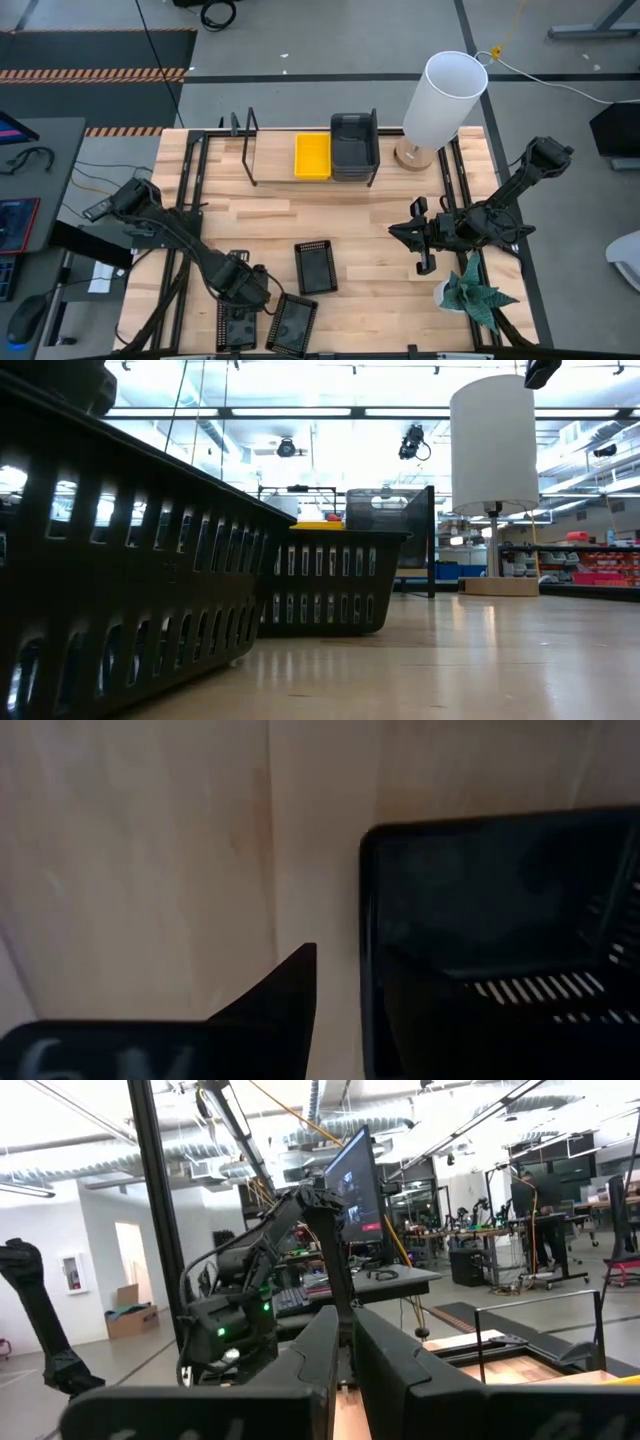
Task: Stack baskets on shelf by color
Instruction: Stack the bottom left black bin into the top right black bin
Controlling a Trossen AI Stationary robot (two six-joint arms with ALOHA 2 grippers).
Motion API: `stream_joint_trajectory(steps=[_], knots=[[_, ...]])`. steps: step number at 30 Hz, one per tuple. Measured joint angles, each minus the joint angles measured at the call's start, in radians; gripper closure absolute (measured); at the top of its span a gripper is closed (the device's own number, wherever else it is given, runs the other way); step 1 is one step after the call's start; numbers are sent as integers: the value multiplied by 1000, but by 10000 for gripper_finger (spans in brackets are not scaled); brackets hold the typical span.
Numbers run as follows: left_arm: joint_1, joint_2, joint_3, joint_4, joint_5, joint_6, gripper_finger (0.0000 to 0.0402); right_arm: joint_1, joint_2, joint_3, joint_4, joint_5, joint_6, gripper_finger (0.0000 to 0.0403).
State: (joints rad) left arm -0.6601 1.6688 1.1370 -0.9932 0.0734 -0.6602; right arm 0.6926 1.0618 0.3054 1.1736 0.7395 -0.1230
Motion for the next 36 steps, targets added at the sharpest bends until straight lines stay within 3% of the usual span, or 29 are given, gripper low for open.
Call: stream_joint_trajectory(steps=[13, 16, 20, 36], knots=[[-4, 94, 0, 55, -12, 12, 289, 0, 0, 0, 2, 0, 0, 363], [-4, 99, 0, 58, -18, 39, 316, 0, 0, 0, 1, 0, -1, 363], [10, 99, 1, 70, -13, 89, 384, 0, 0, 0, 1, 0, -2, 363], [234, -20, 120, -113, -18, 360, 391, 0, 0, 0, 0, 0, -5, 363]])
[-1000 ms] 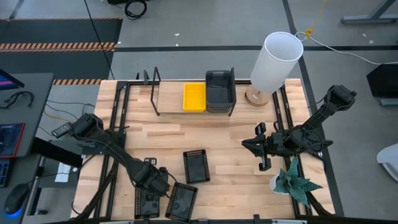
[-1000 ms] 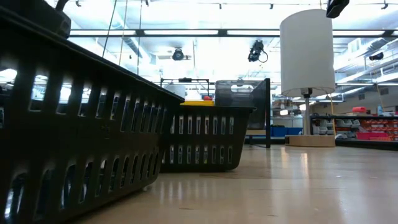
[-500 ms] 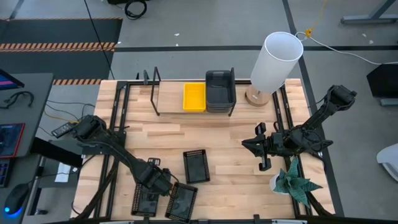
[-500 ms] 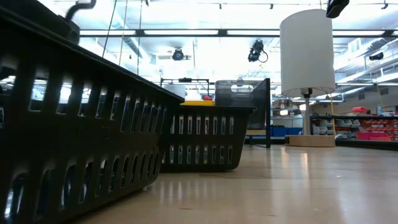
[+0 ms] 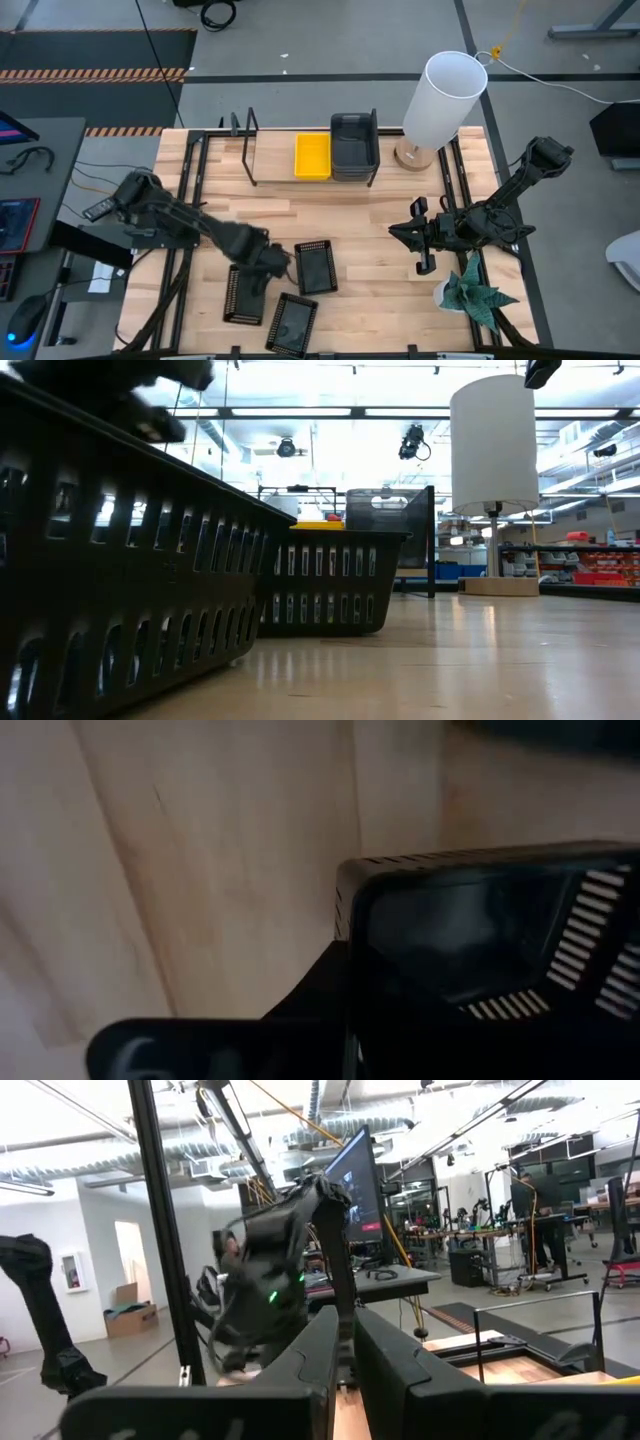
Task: Stack baskets on shelf by color
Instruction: Stack the bottom left black bin into the top right black bin
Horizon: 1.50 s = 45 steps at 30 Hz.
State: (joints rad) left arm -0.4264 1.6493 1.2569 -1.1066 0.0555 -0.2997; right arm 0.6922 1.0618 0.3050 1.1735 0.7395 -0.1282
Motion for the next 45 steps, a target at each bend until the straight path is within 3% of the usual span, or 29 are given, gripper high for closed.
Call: stream_joint_trajectory(steps=[6, 11, 19, 33, 45], knots=[[113, -37, 86, -14, 66, 58, 391, 0, 0, 0, 0, 0, -2, 363], [194, -37, 107, 125, 68, 38, 391, 0, 0, 0, 0, 0, -5, 363], [286, -34, 107, 352, -25, -44, 389, -2, 0, 0, 0, 0, -5, 363], [237, 65, 108, 437, -81, 103, 389, -2, 0, 0, 0, 0, -4, 363], [246, 73, 107, 428, -123, 177, 388, -2, 0, 0, -1, 0, -4, 363]])
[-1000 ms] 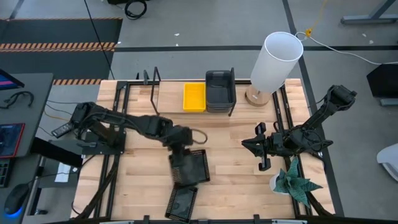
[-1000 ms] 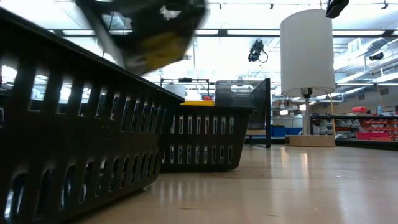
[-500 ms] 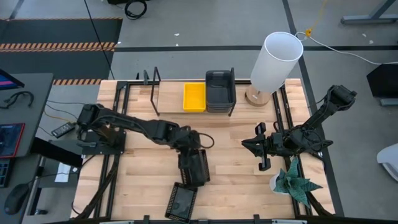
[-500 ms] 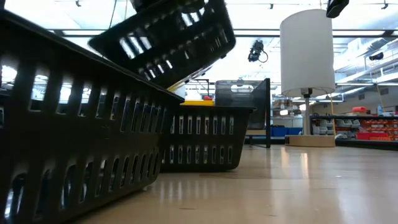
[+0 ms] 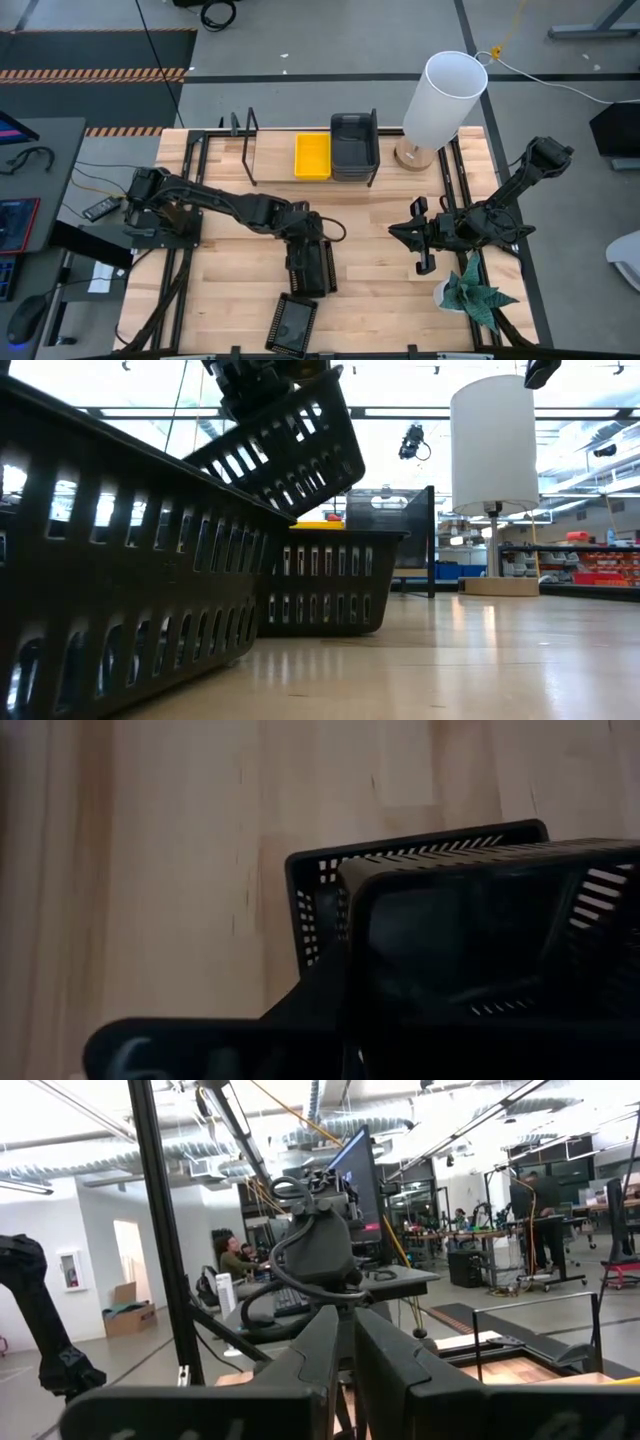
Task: Stack baskets on shelf by color
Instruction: Stack the bottom left black bin into the top right black bin, then stack the bottom black bin into the top black bin
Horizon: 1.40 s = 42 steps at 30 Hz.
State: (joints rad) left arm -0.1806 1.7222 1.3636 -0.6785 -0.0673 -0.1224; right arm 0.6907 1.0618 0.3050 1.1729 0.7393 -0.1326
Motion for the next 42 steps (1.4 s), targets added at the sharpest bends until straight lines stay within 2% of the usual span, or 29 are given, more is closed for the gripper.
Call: stream_joint_trajectory(steps=[6, 16, 20, 24, 29, 37, 42], knots=[[-1, 0, 0, -4, 0, 4, 379, 0, 0, 0, 0, 0, 0, 363], [-3, 0, 0, -5, 0, 30, 259, 0, 0, 0, 0, 0, 0, 363], [-1, 0, 0, -7, 0, 30, 231, 0, 0, 0, 0, 0, 0, 363], [-1, 0, 0, -7, 28, 23, 224, 0, 0, 0, 0, 0, 1, 363], [-33, 0, 0, -7, 206, -51, 230, 0, 0, 0, 0, 0, 1, 363], [-175, 2, 0, -45, 272, -82, 241, 0, 0, 0, 0, 0, 2, 363], [-264, 38, 2, -85, 232, -189, 241, 0, 0, 0, 1, 0, 2, 363]])
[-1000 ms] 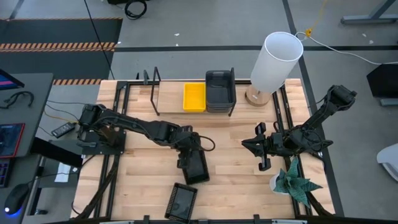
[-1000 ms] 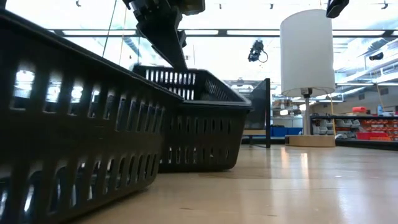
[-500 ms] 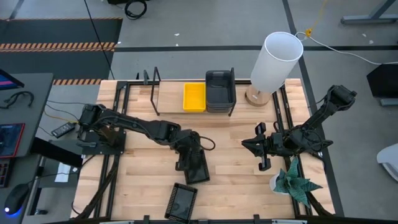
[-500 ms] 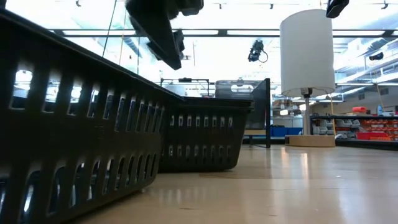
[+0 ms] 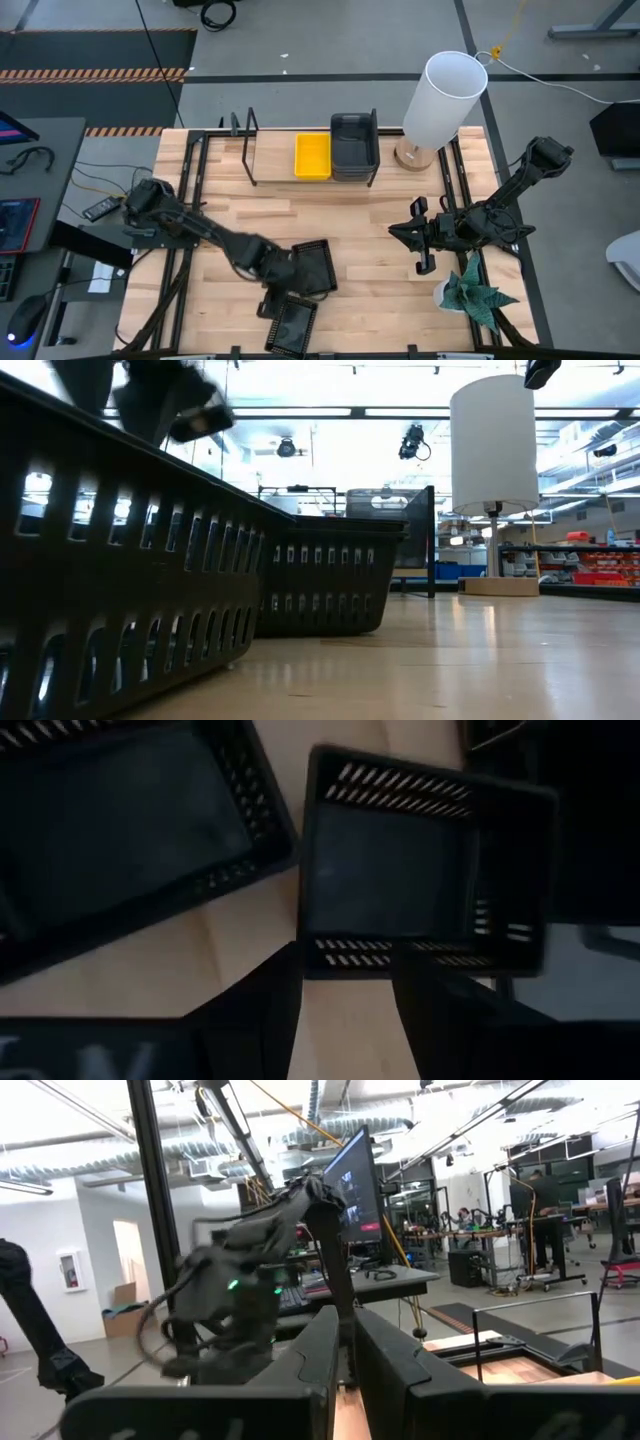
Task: Stack baskets on shelf by color
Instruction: Stack the bottom black bin into the top black bin
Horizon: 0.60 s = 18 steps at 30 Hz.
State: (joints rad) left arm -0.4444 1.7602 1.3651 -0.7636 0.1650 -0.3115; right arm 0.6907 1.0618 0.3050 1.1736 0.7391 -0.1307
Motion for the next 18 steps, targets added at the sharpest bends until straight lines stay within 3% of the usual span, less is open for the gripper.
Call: stream_joint_trajectory(steps=[7, 18], knots=[[-56, 64, -2, 3, -148, -119, 239, 0, 0, 0, 8, -2, 6, 363], [-91, 164, -1, 56, -106, -127, 224, 0, 0, 0, 7, 0, 8, 363]])
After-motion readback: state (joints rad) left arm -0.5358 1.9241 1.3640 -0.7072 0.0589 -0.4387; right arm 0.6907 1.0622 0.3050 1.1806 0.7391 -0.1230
